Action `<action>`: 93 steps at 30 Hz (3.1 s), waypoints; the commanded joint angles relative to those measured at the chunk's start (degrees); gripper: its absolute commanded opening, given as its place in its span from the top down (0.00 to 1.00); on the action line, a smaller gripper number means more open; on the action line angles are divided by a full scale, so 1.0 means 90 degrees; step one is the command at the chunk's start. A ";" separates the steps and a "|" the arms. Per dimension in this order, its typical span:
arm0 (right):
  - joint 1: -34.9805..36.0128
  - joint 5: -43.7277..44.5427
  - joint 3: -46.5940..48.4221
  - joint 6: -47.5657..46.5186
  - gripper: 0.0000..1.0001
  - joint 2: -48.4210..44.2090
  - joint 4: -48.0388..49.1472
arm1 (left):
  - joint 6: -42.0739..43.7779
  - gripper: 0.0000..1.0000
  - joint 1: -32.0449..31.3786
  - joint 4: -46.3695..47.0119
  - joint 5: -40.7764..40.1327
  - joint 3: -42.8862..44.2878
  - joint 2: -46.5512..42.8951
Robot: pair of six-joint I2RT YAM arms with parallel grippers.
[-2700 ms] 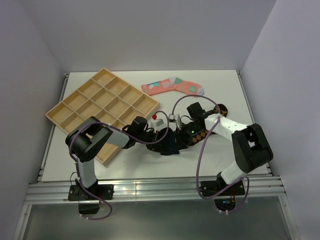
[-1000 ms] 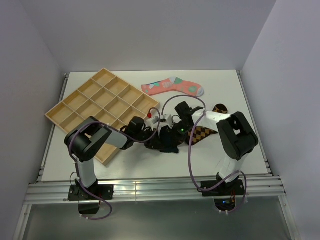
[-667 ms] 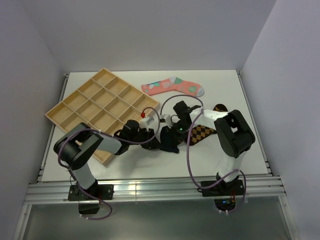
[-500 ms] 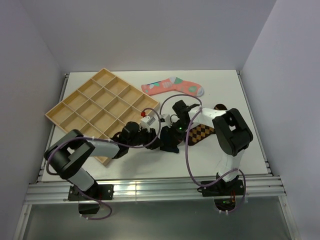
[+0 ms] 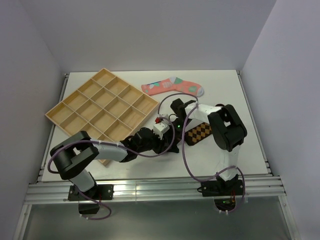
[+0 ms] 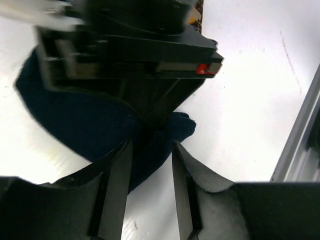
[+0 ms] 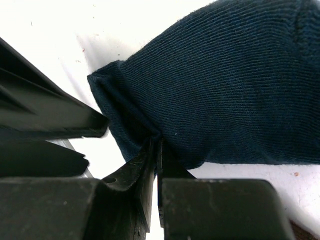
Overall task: Roll the socks
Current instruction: Roll the sock at the center of the board.
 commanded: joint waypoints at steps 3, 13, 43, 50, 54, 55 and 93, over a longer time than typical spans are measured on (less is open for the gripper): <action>-0.0025 0.0742 -0.0008 -0.0508 0.92 0.0491 -0.0226 | 0.0568 0.54 -0.0207 -0.0207 -0.0325 0.0548 0.0396; -0.0182 0.0781 0.0149 -0.0674 0.92 0.0657 -0.0499 | 0.0628 0.54 -0.0246 -0.0286 -0.0032 0.0705 0.0778; -0.0182 0.1464 0.0891 -0.0479 0.91 0.1155 -0.0997 | 0.0305 0.54 -0.0129 0.0847 0.0739 0.0109 0.0328; -0.0182 0.1474 0.0979 -0.0391 0.92 0.1253 -0.0997 | 0.0178 0.55 -0.0099 0.1120 0.1257 0.0236 0.0817; -0.0162 0.1484 0.1018 -0.0352 0.92 0.1301 -0.1017 | 0.0110 0.55 -0.0090 0.1305 0.1335 0.0168 0.0944; -0.0162 0.1494 0.1028 -0.0342 0.92 0.1311 -0.1017 | 0.0100 0.56 -0.0090 0.1325 0.1365 0.0158 0.1022; -0.0182 0.1337 0.0501 0.0292 0.82 0.0726 -0.0275 | -0.0231 1.00 -0.0305 0.1100 0.1072 0.0169 0.1901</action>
